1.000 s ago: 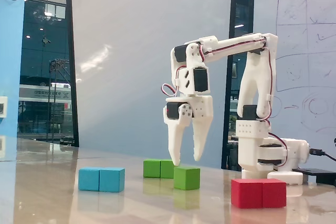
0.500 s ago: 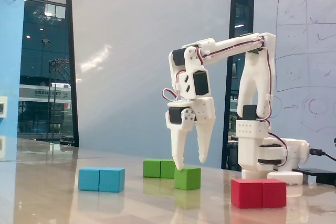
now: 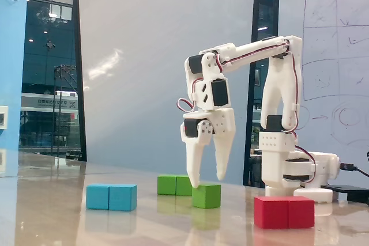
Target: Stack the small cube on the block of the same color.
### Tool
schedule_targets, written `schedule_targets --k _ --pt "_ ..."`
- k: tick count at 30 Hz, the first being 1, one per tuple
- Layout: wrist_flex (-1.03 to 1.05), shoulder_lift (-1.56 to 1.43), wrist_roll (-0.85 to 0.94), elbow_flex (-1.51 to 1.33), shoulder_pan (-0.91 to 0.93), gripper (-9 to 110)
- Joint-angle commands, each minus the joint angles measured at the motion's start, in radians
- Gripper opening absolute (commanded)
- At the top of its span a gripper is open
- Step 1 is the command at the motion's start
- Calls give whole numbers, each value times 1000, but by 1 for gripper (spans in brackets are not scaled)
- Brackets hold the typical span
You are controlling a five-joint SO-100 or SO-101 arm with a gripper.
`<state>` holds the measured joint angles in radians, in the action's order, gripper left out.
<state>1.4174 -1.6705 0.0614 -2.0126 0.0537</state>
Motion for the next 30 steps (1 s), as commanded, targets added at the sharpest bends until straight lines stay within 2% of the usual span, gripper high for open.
schedule_targets --k 1,30 --pt "-43 17 9 84 5 21" --pt "-66 100 8 84 9 20"
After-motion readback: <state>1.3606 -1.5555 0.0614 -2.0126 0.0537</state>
